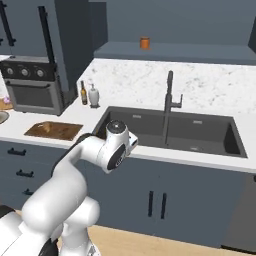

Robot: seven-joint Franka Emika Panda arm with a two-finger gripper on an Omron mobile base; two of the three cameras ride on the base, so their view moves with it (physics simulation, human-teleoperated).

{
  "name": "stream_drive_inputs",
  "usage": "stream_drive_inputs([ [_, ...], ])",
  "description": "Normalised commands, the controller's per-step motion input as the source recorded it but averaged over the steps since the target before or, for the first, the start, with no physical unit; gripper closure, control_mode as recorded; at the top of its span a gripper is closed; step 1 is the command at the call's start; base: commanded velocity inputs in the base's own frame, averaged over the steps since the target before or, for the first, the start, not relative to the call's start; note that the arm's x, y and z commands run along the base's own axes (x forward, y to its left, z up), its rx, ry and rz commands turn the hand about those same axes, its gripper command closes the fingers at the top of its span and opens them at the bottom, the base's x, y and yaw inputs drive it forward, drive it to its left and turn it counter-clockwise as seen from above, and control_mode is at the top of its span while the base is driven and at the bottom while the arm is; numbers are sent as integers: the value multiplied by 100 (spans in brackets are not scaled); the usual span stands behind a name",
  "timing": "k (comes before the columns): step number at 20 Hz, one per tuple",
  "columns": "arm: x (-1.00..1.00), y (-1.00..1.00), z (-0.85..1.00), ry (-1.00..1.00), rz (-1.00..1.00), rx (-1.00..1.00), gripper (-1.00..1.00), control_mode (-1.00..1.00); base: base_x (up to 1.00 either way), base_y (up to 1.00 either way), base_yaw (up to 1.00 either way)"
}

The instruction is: From the different types of pastries on the counter, select a croissant and place it on the cutting board. Then retrieve a jar of jam from the cabinet and place it alongside the croissant on the cutting board.

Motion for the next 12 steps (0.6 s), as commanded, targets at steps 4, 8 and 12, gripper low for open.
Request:
stream_drive_inputs([
  [4, 0, 0, 0, 0, 0, 0, -100, 100, 0, -57, 3],
  [8, 0, 0, 0, 0, 0, 0, -100, 100, 3, -16, 1],
  [12, 0, 0, 0, 0, 0, 0, -100, 100, 38, 0, 0],
])
